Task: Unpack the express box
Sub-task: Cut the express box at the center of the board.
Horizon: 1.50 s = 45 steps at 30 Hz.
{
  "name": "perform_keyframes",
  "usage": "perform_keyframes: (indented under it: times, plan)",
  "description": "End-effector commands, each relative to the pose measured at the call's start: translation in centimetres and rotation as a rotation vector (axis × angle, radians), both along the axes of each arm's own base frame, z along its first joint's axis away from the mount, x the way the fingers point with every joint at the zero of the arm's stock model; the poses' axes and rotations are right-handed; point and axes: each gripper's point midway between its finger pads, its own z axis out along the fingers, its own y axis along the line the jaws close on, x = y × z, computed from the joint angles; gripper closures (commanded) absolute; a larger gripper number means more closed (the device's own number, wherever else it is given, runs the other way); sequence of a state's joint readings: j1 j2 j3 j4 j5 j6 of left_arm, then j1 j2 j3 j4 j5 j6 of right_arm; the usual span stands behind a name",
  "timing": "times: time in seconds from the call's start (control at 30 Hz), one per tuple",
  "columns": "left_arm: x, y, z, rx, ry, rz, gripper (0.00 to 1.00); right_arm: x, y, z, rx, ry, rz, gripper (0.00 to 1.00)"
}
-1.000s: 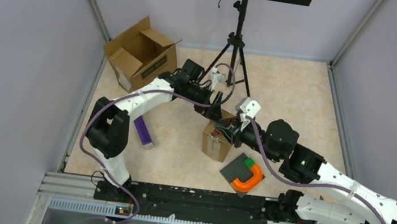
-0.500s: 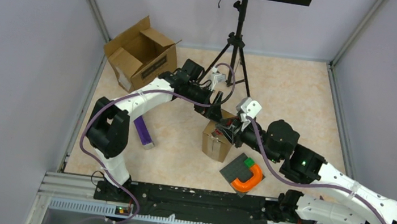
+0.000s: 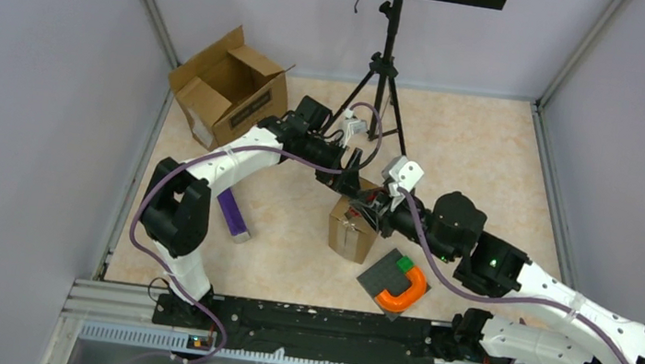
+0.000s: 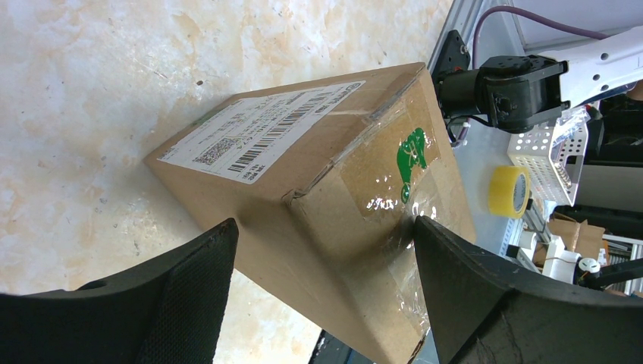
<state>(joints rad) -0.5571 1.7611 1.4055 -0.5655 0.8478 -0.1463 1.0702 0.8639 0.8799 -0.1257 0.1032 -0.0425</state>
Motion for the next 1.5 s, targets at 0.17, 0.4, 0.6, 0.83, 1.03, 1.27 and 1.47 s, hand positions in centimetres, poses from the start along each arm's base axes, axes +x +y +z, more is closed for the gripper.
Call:
perform_keyframes:
  times: [0.17, 0.4, 0.6, 0.83, 1.03, 1.27, 1.47]
  plan:
    - [0.9, 0.1, -1.4, 0.050, -0.040, 0.004, 0.13, -0.7, 1.0, 3.1, 0.077, -0.032, 0.064, 1.00]
    - [0.9, 0.1, -1.5, 0.050, -0.039, 0.003, 0.13, -0.5, 0.9, 2.3, 0.069, -0.037, 0.054, 1.00]
    - [0.9, 0.1, -1.5, 0.048, -0.039, 0.001, 0.13, -0.4, 0.6, 3.0, 0.082, -0.064, 0.044, 1.00]
    - [0.9, 0.1, -1.7, 0.051, -0.034, 0.002, 0.13, -0.2, 0.9, 1.6, 0.048, -0.044, 0.044, 1.00]
    - [0.9, 0.1, -1.7, 0.053, -0.033, 0.001, 0.13, 0.1, 0.6, 0.5, 0.024, -0.038, 0.022, 1.00]
    - [0.9, 0.1, -1.7, 0.052, -0.032, 0.001, 0.13, 0.0, 0.0, -0.7, 0.012, -0.019, 0.007, 1.00]
    - [0.9, 0.0, -1.7, 0.048, -0.031, 0.000, 0.13, -0.6, 0.0, -2.5, -0.027, 0.026, 0.030, 1.00]
